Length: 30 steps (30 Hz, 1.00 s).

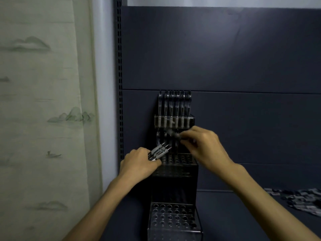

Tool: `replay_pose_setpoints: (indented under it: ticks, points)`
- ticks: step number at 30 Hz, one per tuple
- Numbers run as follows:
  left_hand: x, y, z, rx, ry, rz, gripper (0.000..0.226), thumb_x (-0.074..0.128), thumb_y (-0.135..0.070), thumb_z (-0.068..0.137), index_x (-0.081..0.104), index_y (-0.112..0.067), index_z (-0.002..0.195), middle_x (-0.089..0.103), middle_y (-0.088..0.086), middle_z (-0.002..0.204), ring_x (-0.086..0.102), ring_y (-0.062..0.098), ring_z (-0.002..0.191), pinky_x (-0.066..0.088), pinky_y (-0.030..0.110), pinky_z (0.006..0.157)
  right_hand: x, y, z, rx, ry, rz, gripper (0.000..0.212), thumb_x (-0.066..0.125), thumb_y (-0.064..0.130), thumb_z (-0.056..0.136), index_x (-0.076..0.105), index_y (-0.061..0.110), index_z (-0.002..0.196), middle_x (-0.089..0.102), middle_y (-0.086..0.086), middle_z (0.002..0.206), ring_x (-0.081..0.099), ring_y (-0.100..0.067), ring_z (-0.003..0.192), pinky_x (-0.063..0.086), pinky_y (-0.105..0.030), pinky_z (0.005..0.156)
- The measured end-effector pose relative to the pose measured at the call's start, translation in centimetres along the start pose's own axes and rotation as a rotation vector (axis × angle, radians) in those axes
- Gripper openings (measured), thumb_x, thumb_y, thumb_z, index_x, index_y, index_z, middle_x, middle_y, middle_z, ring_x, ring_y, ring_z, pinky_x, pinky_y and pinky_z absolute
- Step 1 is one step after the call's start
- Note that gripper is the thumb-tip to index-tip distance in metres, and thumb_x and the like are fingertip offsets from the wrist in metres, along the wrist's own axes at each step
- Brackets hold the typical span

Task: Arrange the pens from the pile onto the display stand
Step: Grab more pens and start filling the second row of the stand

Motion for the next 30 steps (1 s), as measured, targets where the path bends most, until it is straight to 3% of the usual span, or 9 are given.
replay_pose_setpoints:
  ticks: [4, 7, 15, 24, 30]
  points:
    - [0.0, 0.5, -0.2, -0.014, -0.01, -0.032, 0.026, 0.067, -0.049, 0.082, 0.062, -0.026, 0.073, 0.064, -0.01, 0.07, 0.063, 0.013, 0.071, 0.046, 0.028, 0.062, -0.7, -4.2, 0.3, 0.362, -0.16, 0.286, 0.014, 0.08, 0.024, 0.085, 0.074, 0.017, 0.095, 0.071, 0.014, 0.079, 0.067, 0.005, 0.072, 0.053, -0.01, 0.07]
    - [0.2, 0.5, -0.3, -0.014, -0.002, -0.048, 0.023, 0.068, -0.048, 0.083, 0.063, -0.027, 0.074, 0.064, -0.011, 0.069, 0.062, 0.011, 0.069, 0.044, 0.027, 0.06, 0.3, -5.4, 0.2, 0.466, -0.156, 0.401, 0.016, 0.08, 0.026, 0.085, 0.073, 0.015, 0.094, 0.074, 0.008, 0.077, 0.071, -0.002, 0.067, 0.06, -0.023, 0.07]
    - [0.4, 0.7, -0.5, -0.026, 0.018, -0.087, 0.023, 0.068, -0.046, 0.083, 0.065, -0.025, 0.074, 0.064, -0.009, 0.065, 0.061, 0.009, 0.065, 0.04, 0.026, 0.055, 3.0, -6.4, 0.2, 0.48, -0.113, 0.334, 0.022, 0.08, 0.025, 0.085, 0.075, 0.011, 0.101, 0.075, 0.005, 0.084, 0.072, -0.005, 0.078, 0.062, -0.036, 0.079]
    - [0.7, 1.0, -0.1, -0.06, 0.078, -0.184, 0.032, 0.073, -0.042, 0.082, 0.055, -0.024, 0.062, 0.057, -0.009, 0.057, 0.056, 0.011, 0.059, 0.035, 0.027, 0.056, 3.6, -7.0, 0.3, 0.521, -0.113, 0.361, 0.019, 0.081, 0.025, 0.084, 0.076, 0.011, 0.096, 0.075, 0.003, 0.08, 0.072, -0.006, 0.073, 0.063, -0.036, 0.074]
    - [0.8, 1.1, -0.2, -0.066, 0.083, -0.194, 0.04, 0.073, -0.043, 0.083, 0.05, -0.024, 0.058, 0.053, -0.009, 0.053, 0.053, 0.012, 0.057, 0.032, 0.027, 0.055, 4.6, -6.6, -0.3, 0.513, -0.043, 0.288, 0.022, 0.081, 0.028, 0.084, 0.077, 0.012, 0.098, 0.076, 0.002, 0.087, 0.071, -0.006, 0.082, 0.061, -0.033, 0.081]
Point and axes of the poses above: each hand's wrist, its own z-axis towards the middle knuckle, its own x-axis out of the palm, y = z × x, the point moved 8 cm from there along z, towards the middle knuckle
